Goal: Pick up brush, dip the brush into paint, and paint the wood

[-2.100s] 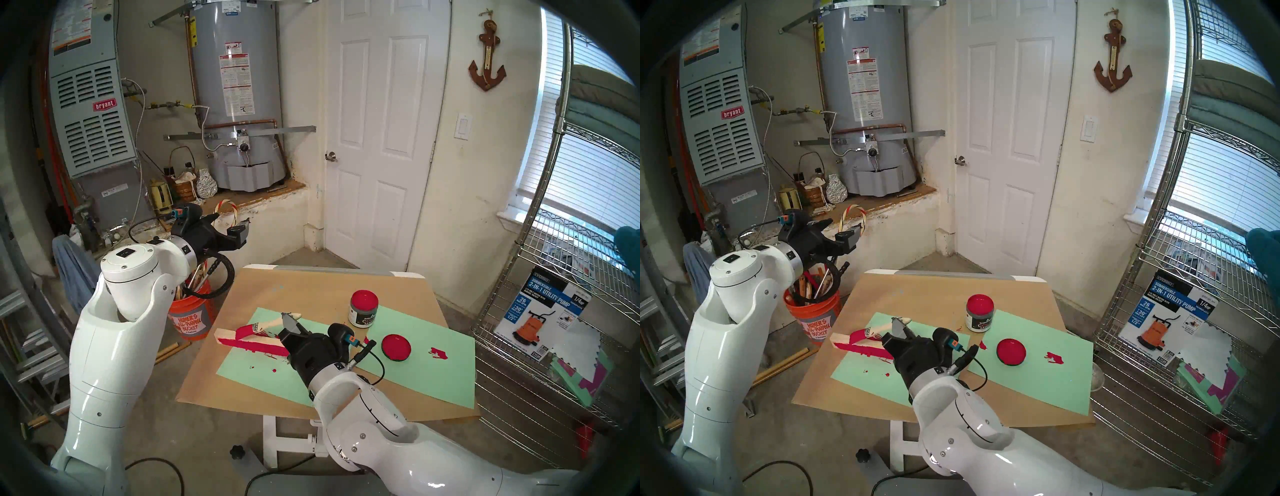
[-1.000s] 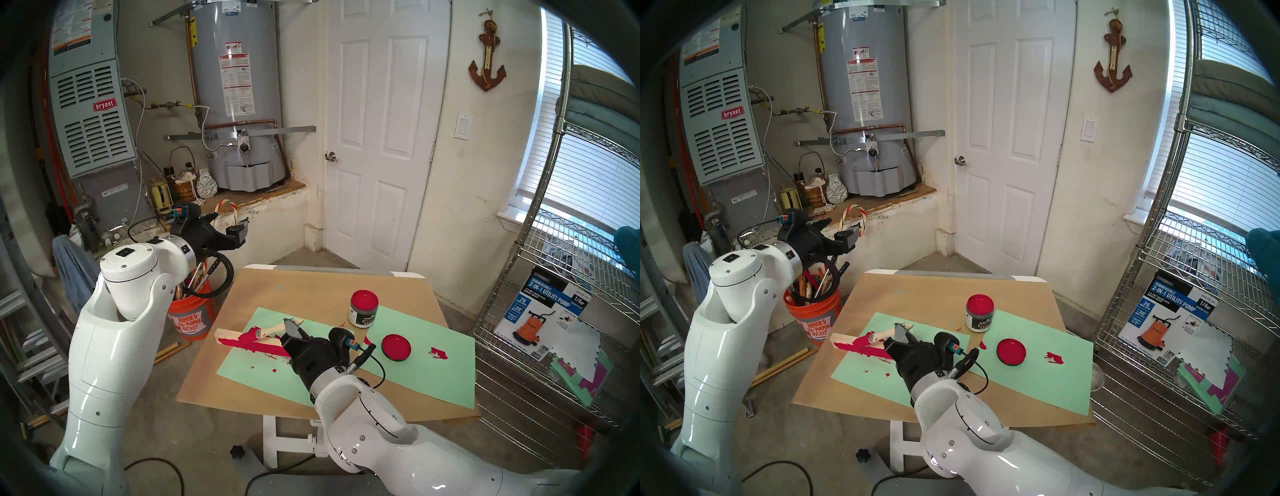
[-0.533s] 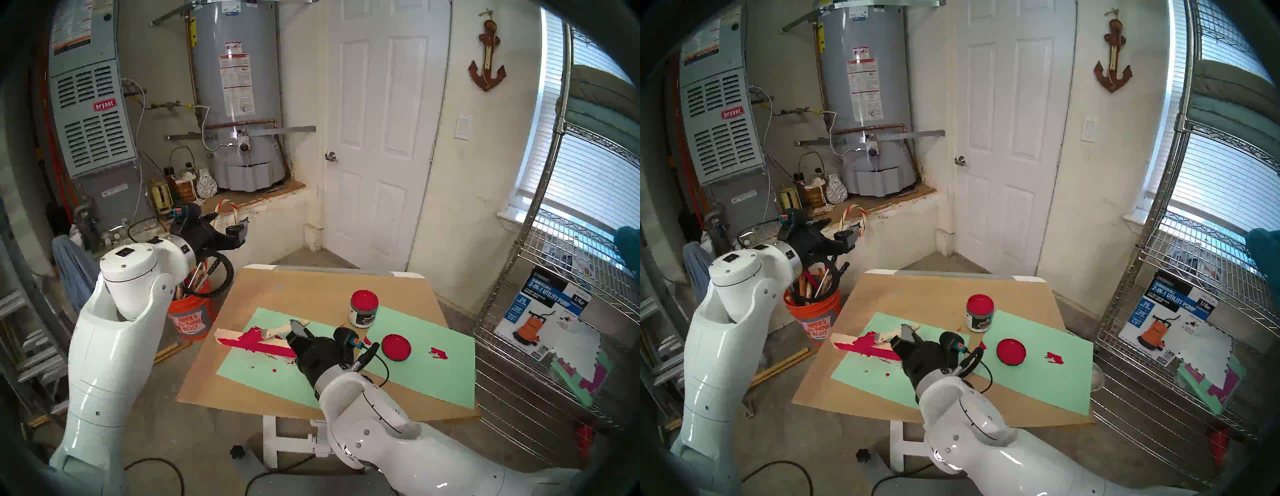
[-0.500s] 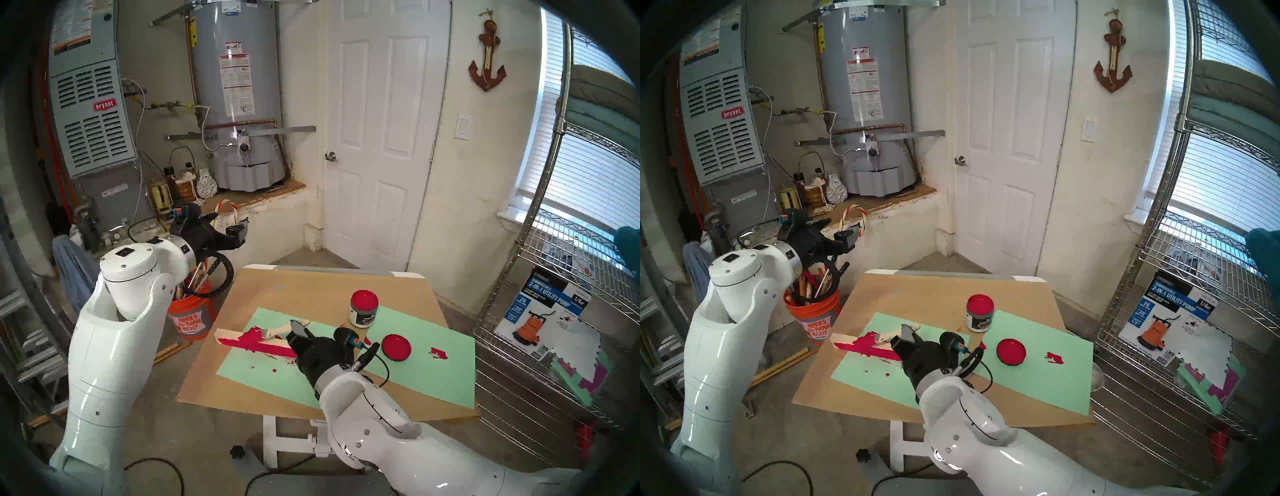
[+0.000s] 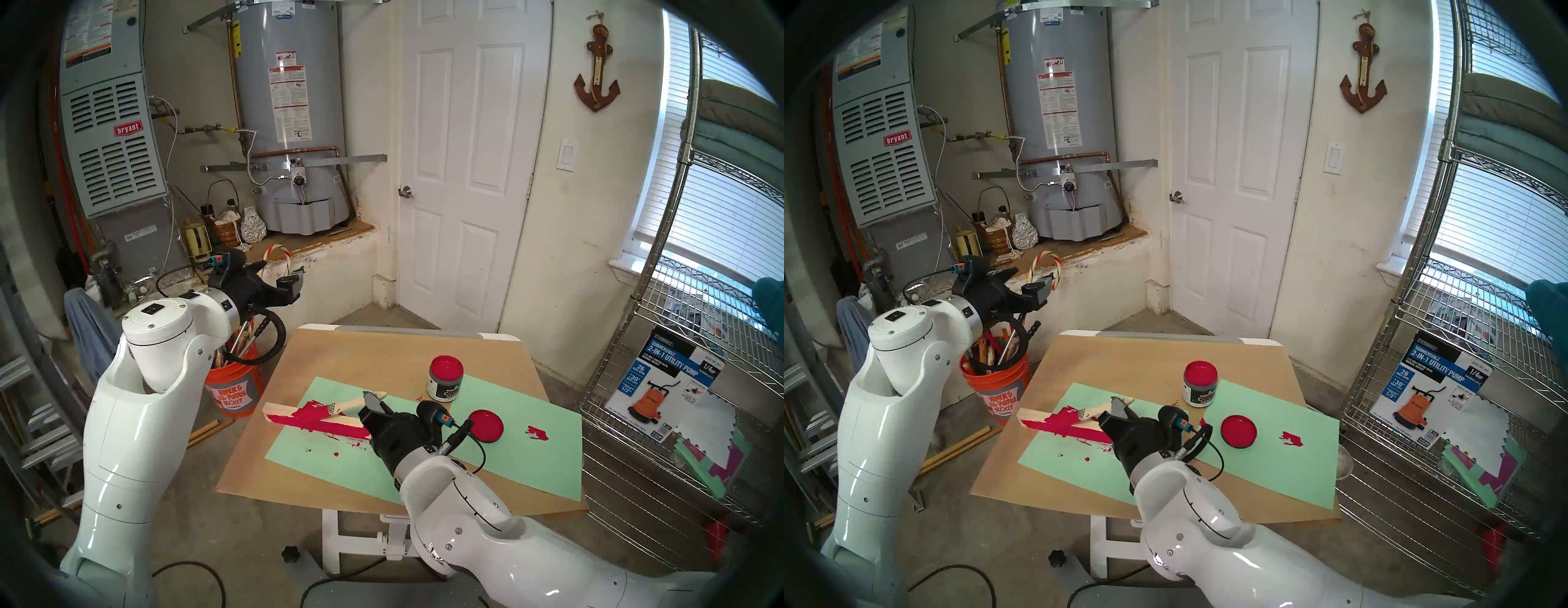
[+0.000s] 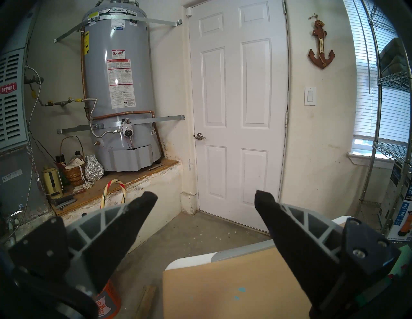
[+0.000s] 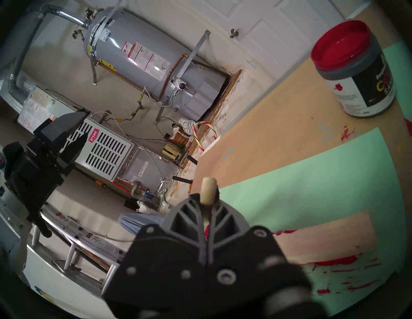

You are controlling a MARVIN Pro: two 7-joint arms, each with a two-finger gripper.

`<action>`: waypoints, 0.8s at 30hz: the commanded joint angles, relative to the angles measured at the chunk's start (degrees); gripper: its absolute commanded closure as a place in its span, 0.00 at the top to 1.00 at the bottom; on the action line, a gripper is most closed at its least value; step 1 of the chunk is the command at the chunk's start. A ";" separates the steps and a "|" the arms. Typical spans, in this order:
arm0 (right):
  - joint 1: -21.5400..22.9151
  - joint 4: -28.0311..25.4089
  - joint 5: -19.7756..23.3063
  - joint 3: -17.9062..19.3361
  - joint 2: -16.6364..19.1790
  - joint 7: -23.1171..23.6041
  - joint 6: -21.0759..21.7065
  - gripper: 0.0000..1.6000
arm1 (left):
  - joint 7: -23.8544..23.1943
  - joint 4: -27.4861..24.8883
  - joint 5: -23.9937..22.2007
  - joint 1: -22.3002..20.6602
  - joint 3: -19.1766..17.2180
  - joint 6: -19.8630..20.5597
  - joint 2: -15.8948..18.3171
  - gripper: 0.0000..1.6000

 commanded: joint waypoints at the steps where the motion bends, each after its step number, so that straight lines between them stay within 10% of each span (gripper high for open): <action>1: -0.60 -1.94 -0.88 0.21 0.73 0.31 -0.98 0.00 | 0.02 -0.86 0.04 -0.76 -0.17 -0.37 0.06 1.00; 24: -3.28 -4.70 -1.13 1.99 4.30 0.94 -1.71 0.00 | 0.19 -0.86 -0.17 -0.75 -0.08 -0.43 0.23 1.00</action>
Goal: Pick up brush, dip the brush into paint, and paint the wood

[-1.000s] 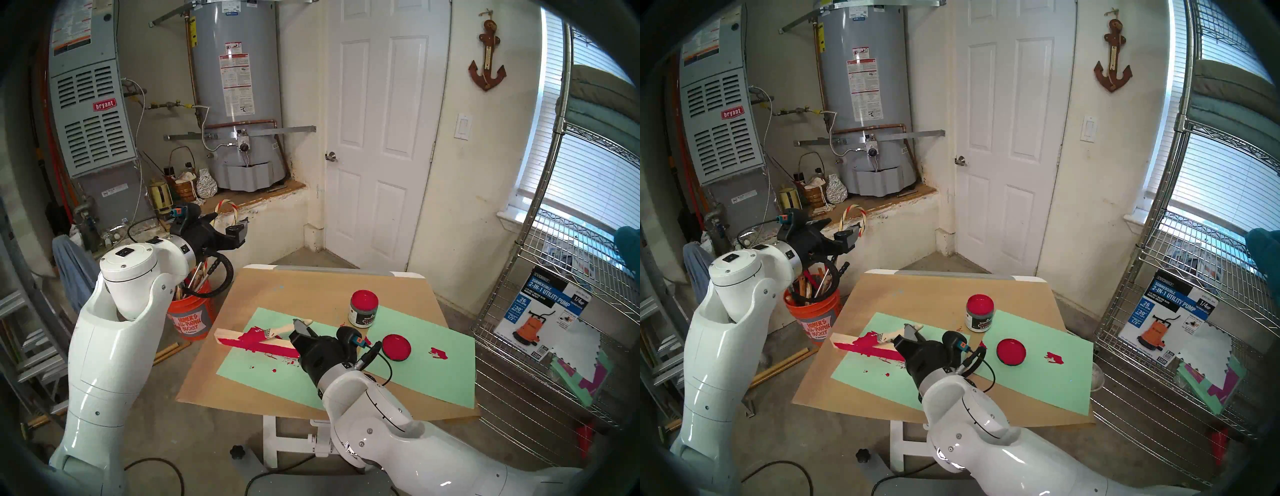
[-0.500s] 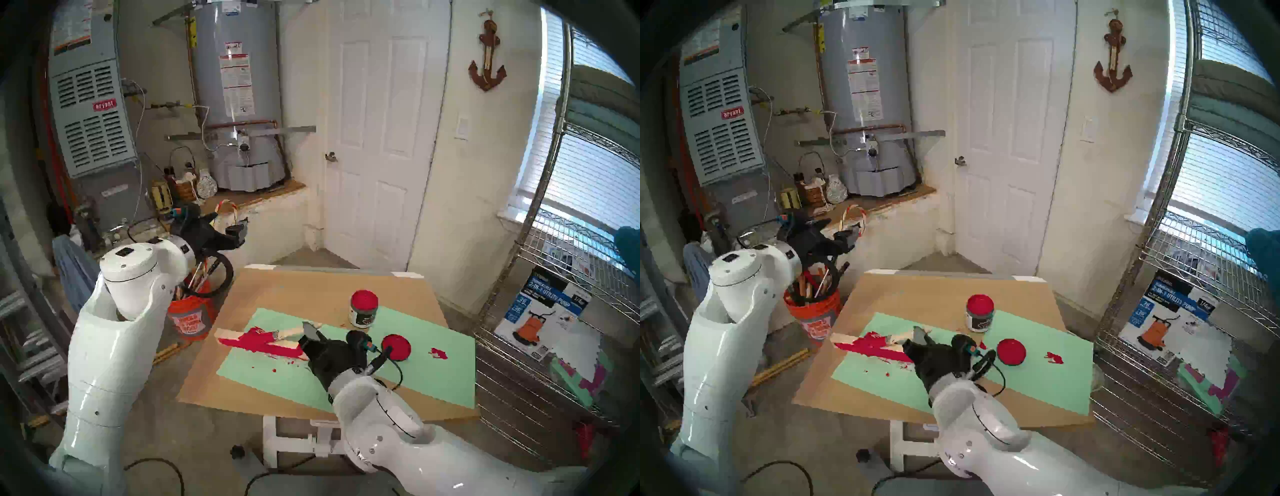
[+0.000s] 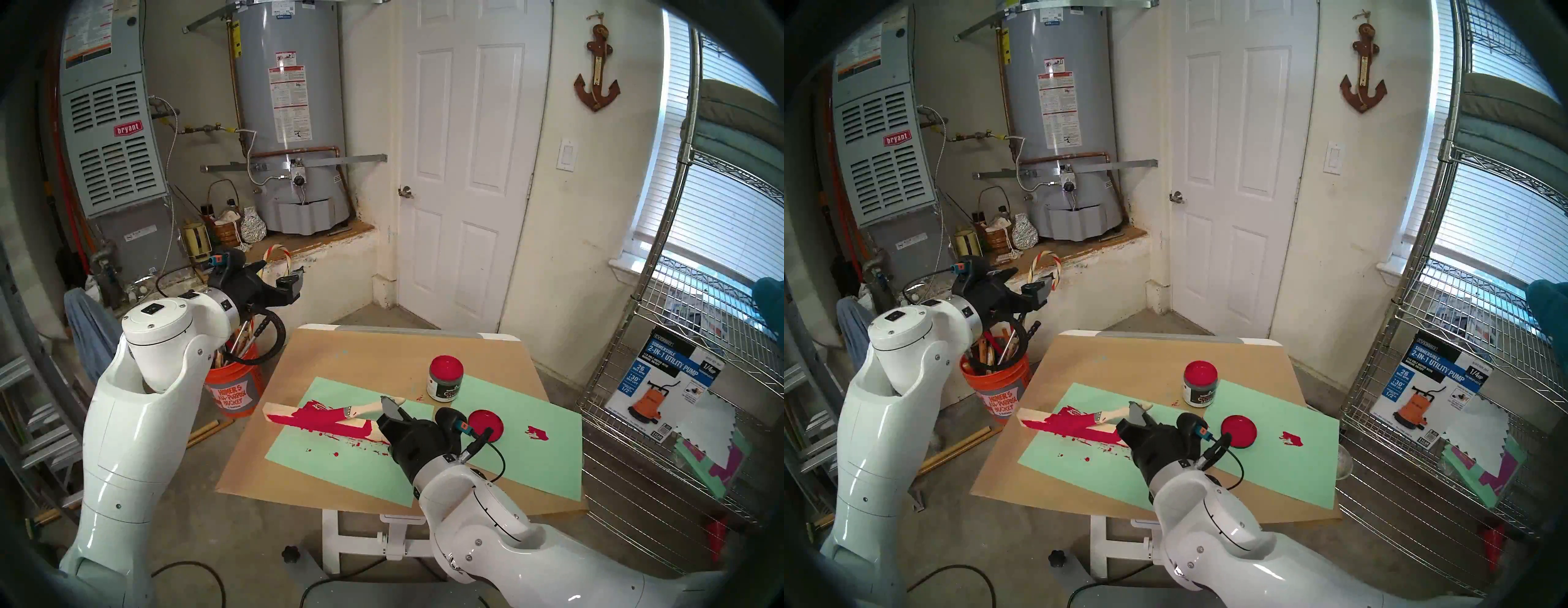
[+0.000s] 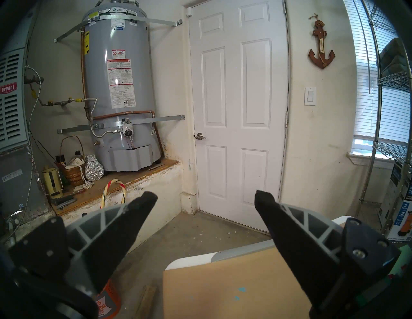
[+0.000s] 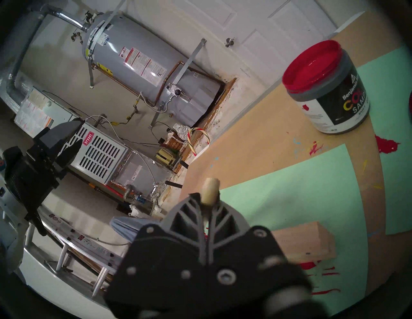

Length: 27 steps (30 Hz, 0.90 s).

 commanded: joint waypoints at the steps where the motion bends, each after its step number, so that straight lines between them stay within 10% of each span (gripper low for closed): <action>1: -0.40 -2.13 -0.26 0.23 0.70 0.52 -0.44 0.00 | 0.02 -0.86 0.08 -0.75 -0.14 -0.41 0.05 1.00; 27: -4.86 -6.04 -0.90 3.11 6.52 2.30 -2.28 0.00 | 0.20 -0.86 -0.14 -0.74 -0.05 -0.47 0.23 1.00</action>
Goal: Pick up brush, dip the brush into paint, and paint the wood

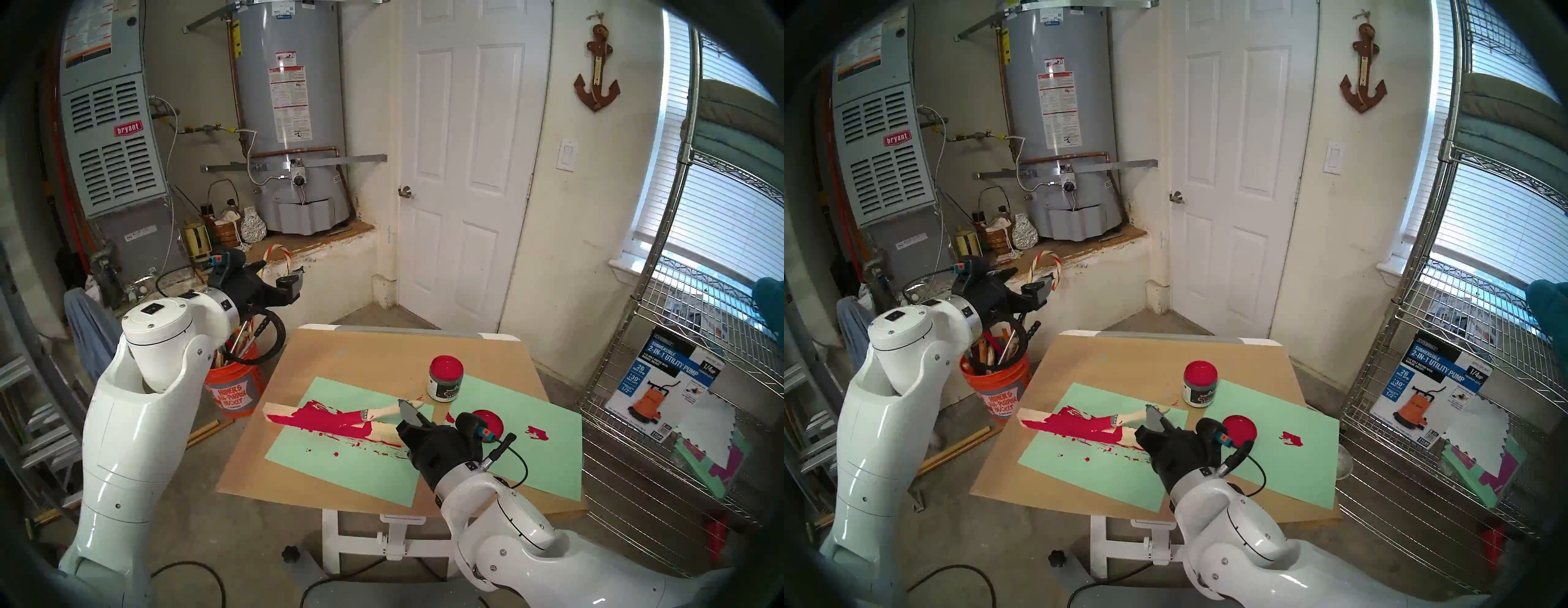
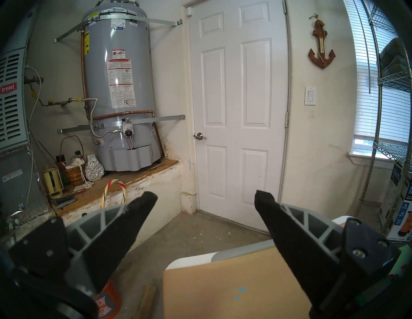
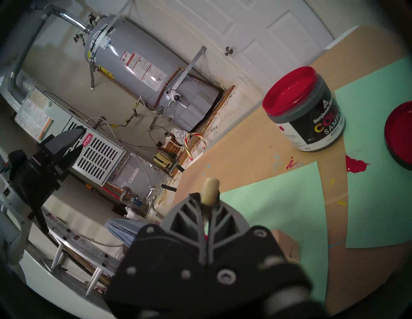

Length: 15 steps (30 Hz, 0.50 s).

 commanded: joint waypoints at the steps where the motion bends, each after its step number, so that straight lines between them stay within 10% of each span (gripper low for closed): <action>1: -1.12 -2.78 -0.25 0.63 1.63 0.92 -1.07 0.00 | 0.01 -0.86 0.07 -0.74 -0.14 -0.44 0.04 1.00; 15: -3.54 -4.30 -0.77 2.00 4.21 1.59 -2.36 0.00 | 0.10 -0.86 -0.04 -0.74 -0.09 -0.48 0.13 1.00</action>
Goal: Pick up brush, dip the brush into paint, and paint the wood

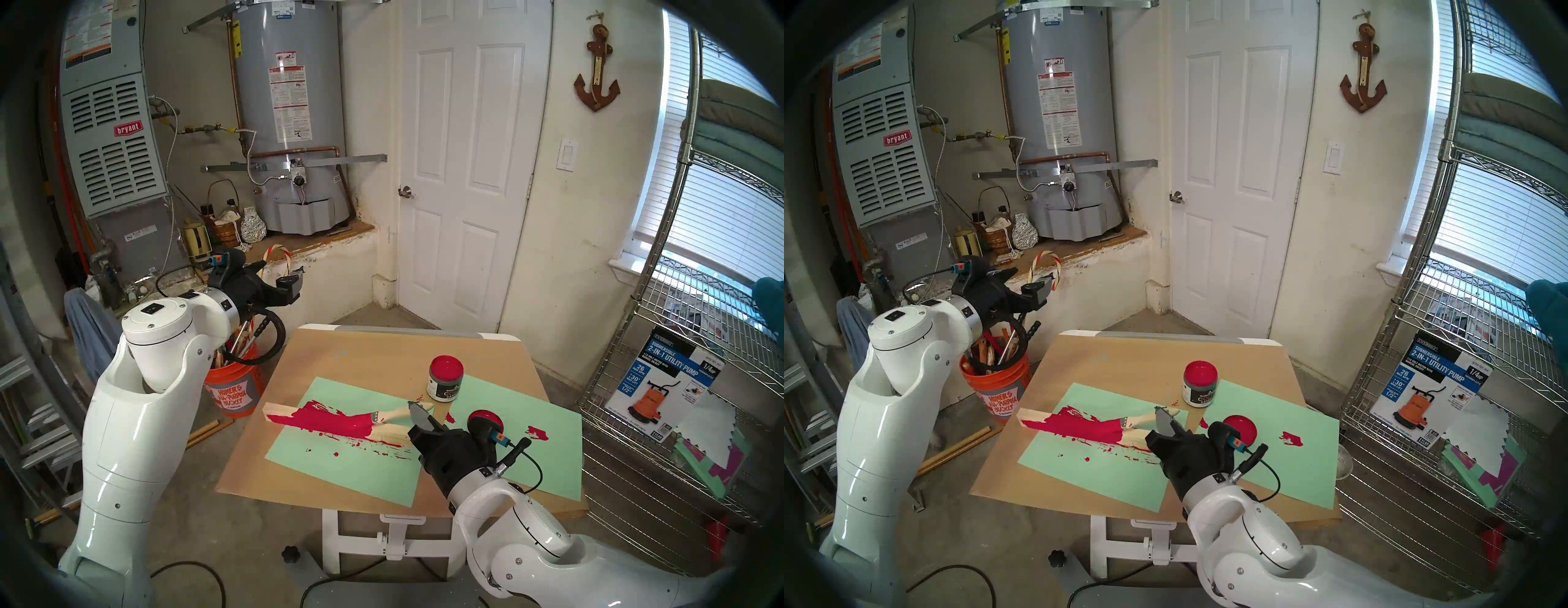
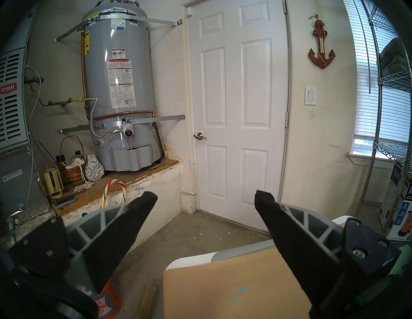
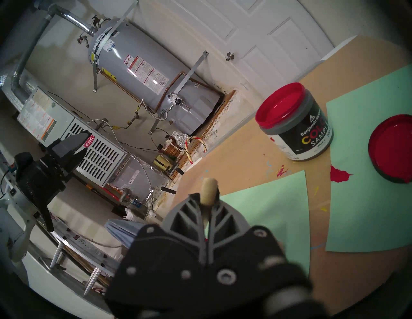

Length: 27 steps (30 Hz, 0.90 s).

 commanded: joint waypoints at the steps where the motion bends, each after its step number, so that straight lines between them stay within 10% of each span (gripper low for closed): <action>1: -0.93 -1.90 -0.05 0.52 1.11 0.66 -0.91 0.00 | 0.00 -0.86 0.07 -0.74 -0.15 -0.47 0.04 1.00; 27: -5.75 -3.45 2.48 5.24 7.58 2.98 -3.56 0.00 | 0.15 -0.86 -0.11 -0.73 -0.07 -0.52 0.19 1.00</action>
